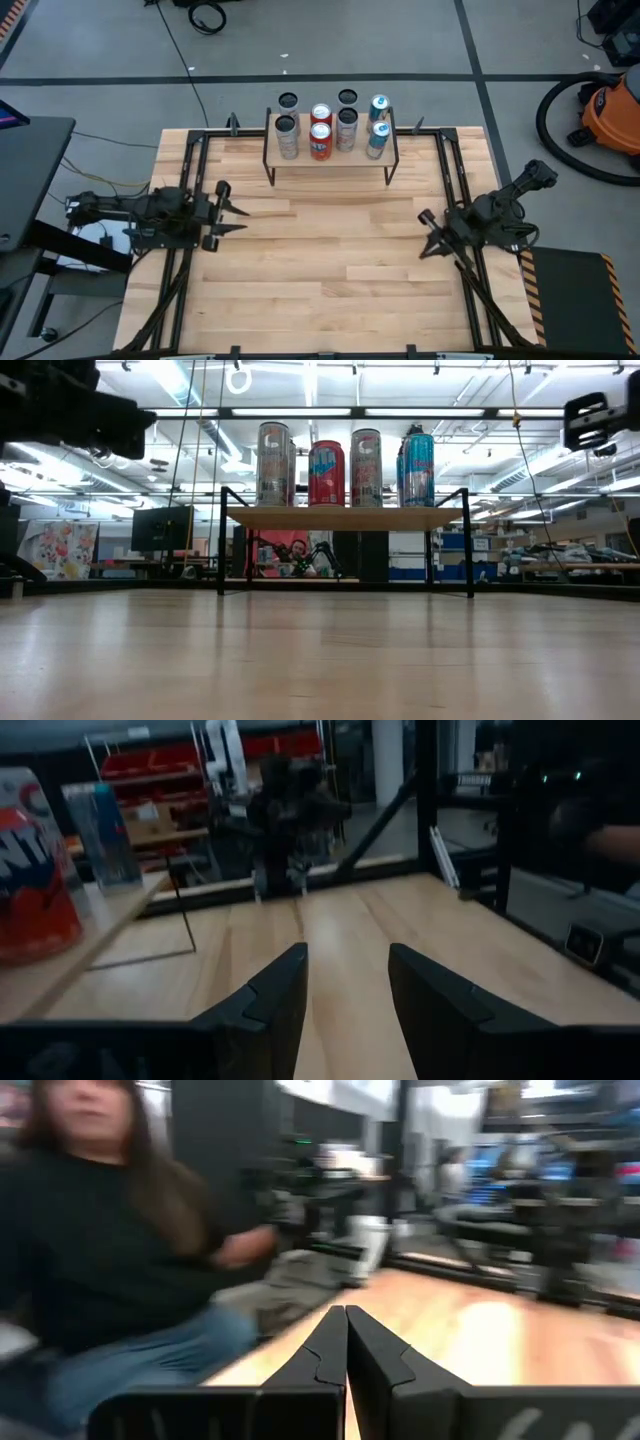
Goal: Place canned beverage on shelf
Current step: Return to Home Position
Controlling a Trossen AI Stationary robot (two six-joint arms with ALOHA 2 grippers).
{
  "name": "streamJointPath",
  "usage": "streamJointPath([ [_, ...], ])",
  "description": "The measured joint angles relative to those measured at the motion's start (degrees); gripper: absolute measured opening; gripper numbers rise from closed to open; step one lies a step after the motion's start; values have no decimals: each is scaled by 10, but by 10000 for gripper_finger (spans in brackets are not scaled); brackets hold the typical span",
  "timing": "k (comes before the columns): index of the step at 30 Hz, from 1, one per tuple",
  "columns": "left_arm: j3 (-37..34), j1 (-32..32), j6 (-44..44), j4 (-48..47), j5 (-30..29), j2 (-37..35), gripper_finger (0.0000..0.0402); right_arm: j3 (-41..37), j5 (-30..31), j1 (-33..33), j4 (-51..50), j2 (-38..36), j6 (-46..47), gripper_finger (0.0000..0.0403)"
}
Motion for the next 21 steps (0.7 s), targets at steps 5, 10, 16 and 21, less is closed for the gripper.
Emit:
streamJointPath([
  [5,-5,0,23,-2,0,0,150,0,-20,0,-32,0,-2,9],
  [10,-6,0,29,7,-1,0,150,0,22,-2,-48,1,-12,9],
  [16,-6,1,0,14,-12,1,150,0,22,-2,-47,1,-2,9],
  [21,-6,1,-4,6,-12,2,150,0,22,-2,-45,1,18,9],
])
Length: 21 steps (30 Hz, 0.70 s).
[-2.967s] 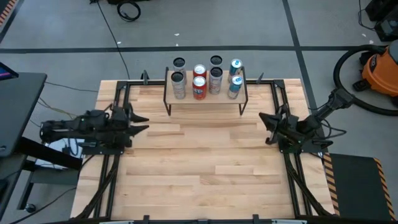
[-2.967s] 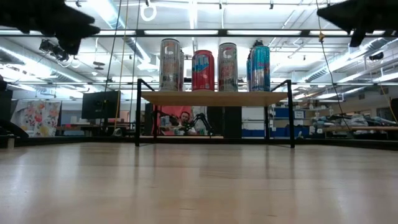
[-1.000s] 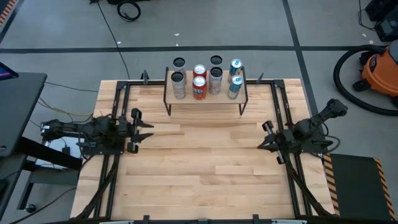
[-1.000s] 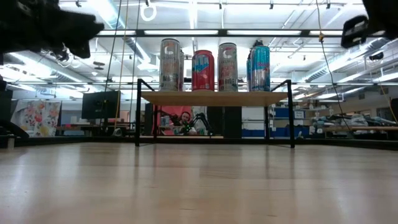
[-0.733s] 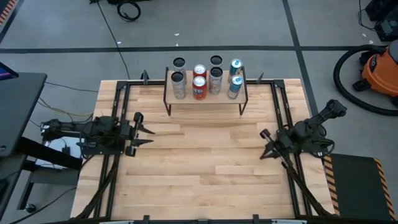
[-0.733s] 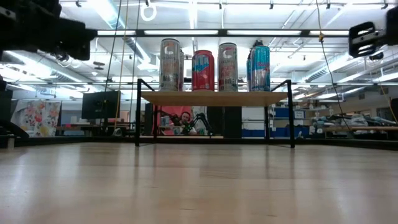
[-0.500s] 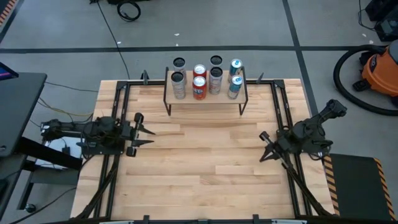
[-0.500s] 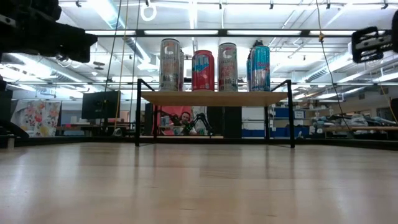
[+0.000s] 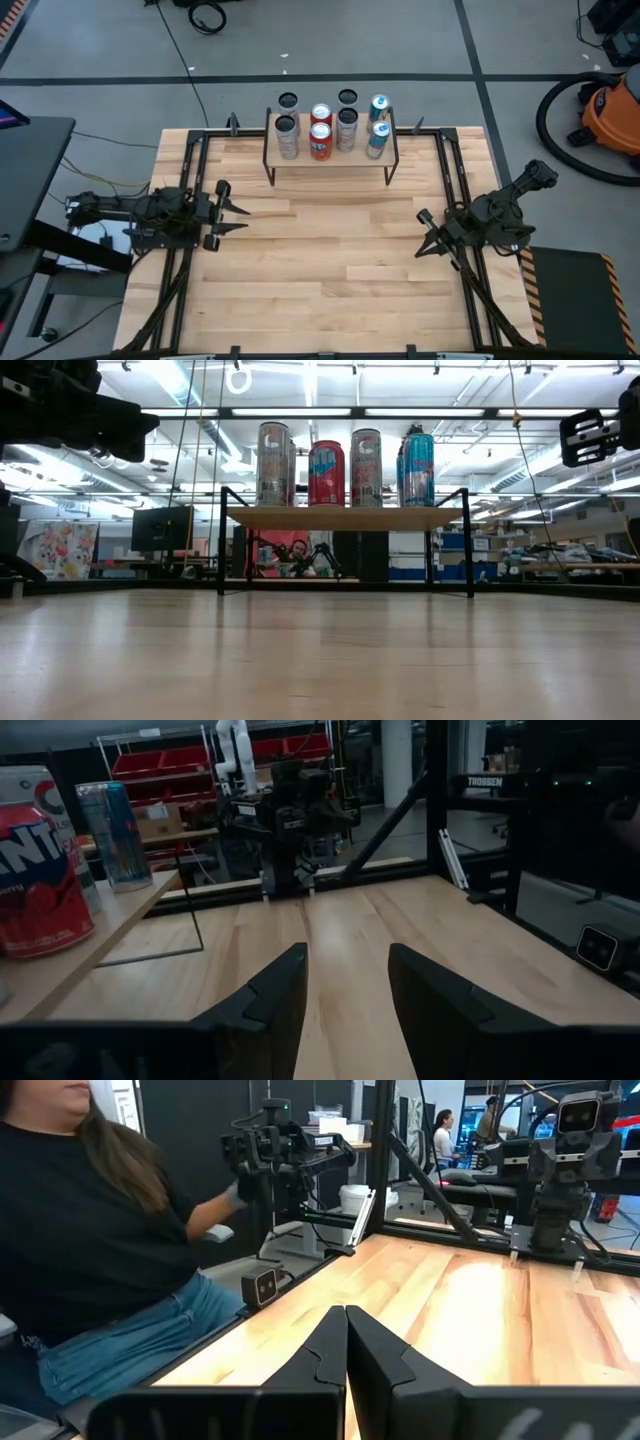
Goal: Place canned beverage on shelf
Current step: Return to Home Position
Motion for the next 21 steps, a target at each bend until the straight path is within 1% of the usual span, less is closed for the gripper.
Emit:
streamJointPath([
  [9,0,0,0,0,0,0,150,0,4,1,1,-2,0,9],
  [13,0,0,0,0,0,0,150,0,3,1,1,-27,-1,9],
  [21,0,0,-2,0,0,-1,150,0,5,2,31,-30,-1,10],
])
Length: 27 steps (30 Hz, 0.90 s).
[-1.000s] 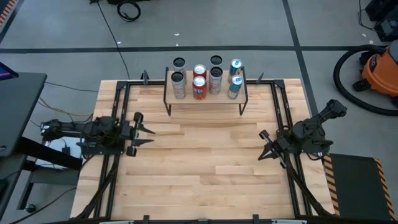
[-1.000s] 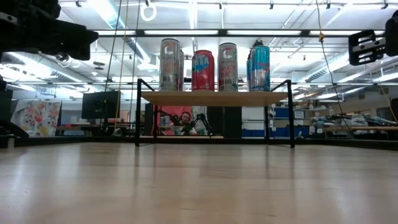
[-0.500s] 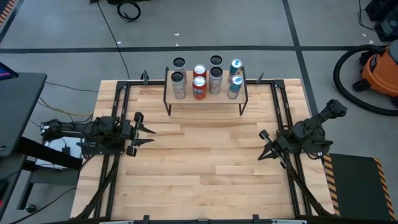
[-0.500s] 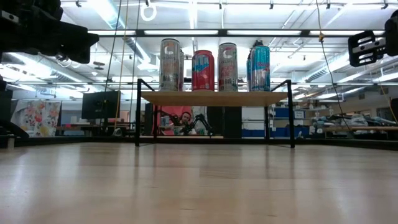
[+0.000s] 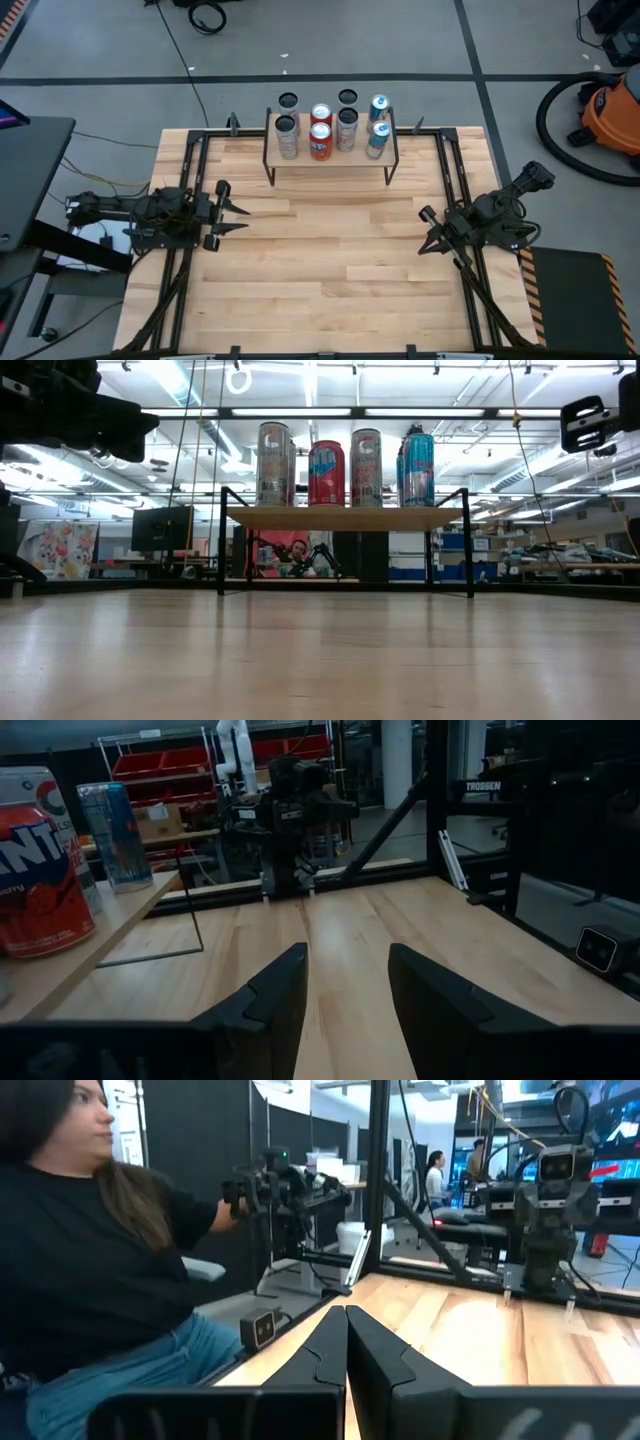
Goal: Place canned beverage on shelf
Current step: Return to Home Position
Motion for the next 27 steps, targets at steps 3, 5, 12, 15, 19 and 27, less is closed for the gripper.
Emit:
streamJointPath([
  [3,-21,0,0,40,0,0,150,0,0,0,0,0,0,10],
  [5,-47,0,0,84,1,0,151,0,0,0,0,1,0,10],
  [12,-47,0,0,59,0,-3,151,0,0,0,3,2,0,10],
  [15,-47,0,0,60,0,-3,151,0,1,0,3,2,0,10],
  [19,-47,0,0,60,0,-3,151,0,1,0,3,2,0,10],
  [27,-47,0,0,59,0,-3,151,0,2,0,3,2,0,10],
])
